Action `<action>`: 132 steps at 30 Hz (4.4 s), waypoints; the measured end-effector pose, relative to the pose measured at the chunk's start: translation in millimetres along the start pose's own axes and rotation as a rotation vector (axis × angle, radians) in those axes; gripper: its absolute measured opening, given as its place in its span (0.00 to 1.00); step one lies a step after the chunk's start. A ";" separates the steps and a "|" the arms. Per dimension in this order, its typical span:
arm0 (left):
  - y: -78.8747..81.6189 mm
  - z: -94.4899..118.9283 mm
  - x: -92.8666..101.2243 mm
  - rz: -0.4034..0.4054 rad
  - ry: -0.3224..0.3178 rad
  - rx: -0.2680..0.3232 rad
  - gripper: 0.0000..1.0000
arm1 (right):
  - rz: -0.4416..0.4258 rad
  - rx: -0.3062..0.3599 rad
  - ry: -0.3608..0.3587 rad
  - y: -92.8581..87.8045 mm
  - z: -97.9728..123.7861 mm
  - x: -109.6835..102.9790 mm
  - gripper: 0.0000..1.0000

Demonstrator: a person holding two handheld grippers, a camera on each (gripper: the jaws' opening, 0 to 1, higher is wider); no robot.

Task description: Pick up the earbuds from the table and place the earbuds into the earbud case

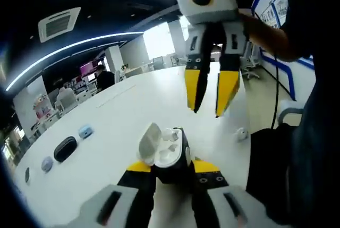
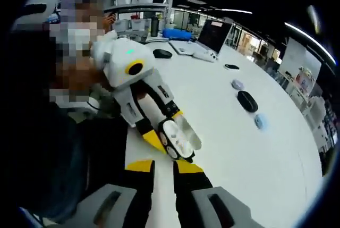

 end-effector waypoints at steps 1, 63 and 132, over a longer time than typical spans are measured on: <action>0.0 -0.3 -0.2 0.004 0.000 0.000 0.26 | 0.005 0.039 -0.016 1.4 0.5 -6.1 0.15; 0.4 -0.8 -1.1 0.035 0.024 0.013 0.26 | 0.067 -0.008 -0.189 -41.3 -23.6 41.3 0.10; 2.7 -5.5 -2.7 -0.003 -0.037 0.006 0.26 | -0.584 0.581 -0.069 46.7 1.2 41.6 0.10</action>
Point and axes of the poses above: the point that each gripper's makers call its tool centre point, and the gripper's own axes: z roughly backward along the fingers, x roughly to its right, y roughly out of its top, the point moved 2 cm from there along z, roughly backward along the fingers, and after that the axes turned 8 degrees about x, right-handed, at the moved point
